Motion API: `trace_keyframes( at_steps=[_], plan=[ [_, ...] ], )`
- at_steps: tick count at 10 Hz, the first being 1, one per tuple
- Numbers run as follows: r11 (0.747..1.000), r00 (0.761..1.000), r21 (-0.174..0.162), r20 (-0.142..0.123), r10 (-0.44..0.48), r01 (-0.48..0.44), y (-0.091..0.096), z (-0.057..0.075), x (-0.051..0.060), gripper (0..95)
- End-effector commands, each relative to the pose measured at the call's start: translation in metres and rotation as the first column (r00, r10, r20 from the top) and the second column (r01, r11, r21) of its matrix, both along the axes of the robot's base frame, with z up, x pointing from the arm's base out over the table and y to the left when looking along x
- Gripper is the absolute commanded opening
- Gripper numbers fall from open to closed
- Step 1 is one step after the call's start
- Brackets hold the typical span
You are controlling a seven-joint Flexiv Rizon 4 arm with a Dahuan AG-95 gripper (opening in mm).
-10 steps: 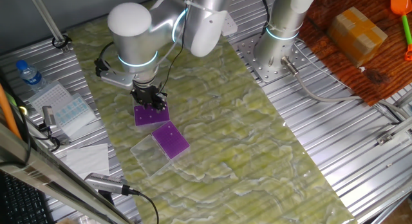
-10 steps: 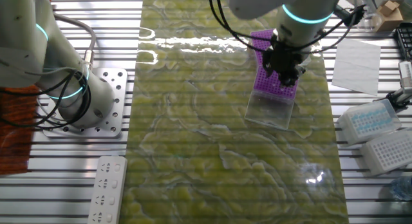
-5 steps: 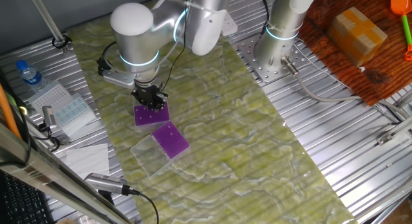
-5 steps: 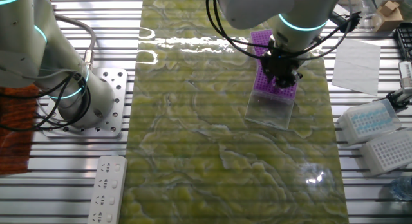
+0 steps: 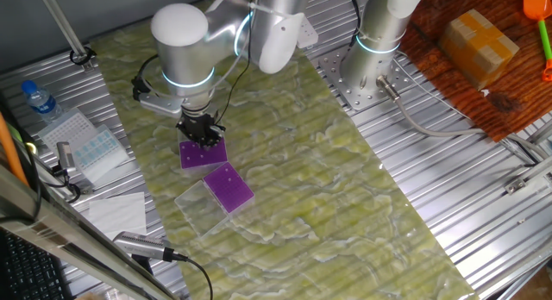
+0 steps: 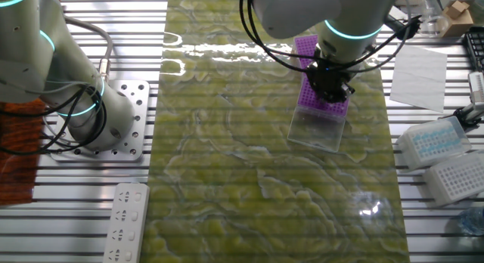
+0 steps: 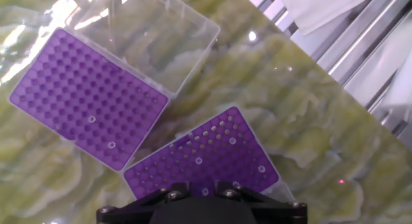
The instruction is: Transfer all small pipette tips from one holder to another
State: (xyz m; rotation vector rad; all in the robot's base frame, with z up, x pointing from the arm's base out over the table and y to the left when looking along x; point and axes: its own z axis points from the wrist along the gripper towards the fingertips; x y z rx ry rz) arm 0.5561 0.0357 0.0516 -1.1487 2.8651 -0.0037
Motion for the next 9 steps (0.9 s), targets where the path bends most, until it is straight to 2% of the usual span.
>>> trace_keyframes(
  at_steps=[1,2,4,5,6,7,8,9],
  plan=[
    [1.000,1.000,0.003,-0.001,-0.002,0.002,0.001,-0.002,0.000,0.0],
    [1.000,1.000,0.003,-0.004,0.001,-0.001,0.001,0.002,0.000,0.0],
    [1.000,1.000,-0.006,-0.021,0.010,-0.010,0.001,0.020,0.000,0.0],
    [1.000,0.999,-0.013,-0.035,0.001,-0.002,0.004,0.038,0.000,0.0],
    [1.000,0.999,-0.012,-0.037,-0.004,0.003,0.006,0.044,0.000,0.0],
    [1.000,0.999,-0.011,-0.045,-0.018,0.018,0.015,0.054,0.000,0.0],
    [0.999,0.998,-0.011,-0.049,-0.033,0.033,0.023,0.058,0.001,0.0],
    [0.994,0.992,-0.005,-0.055,-0.110,0.110,0.051,0.064,-0.001,0.0]
  ],
)
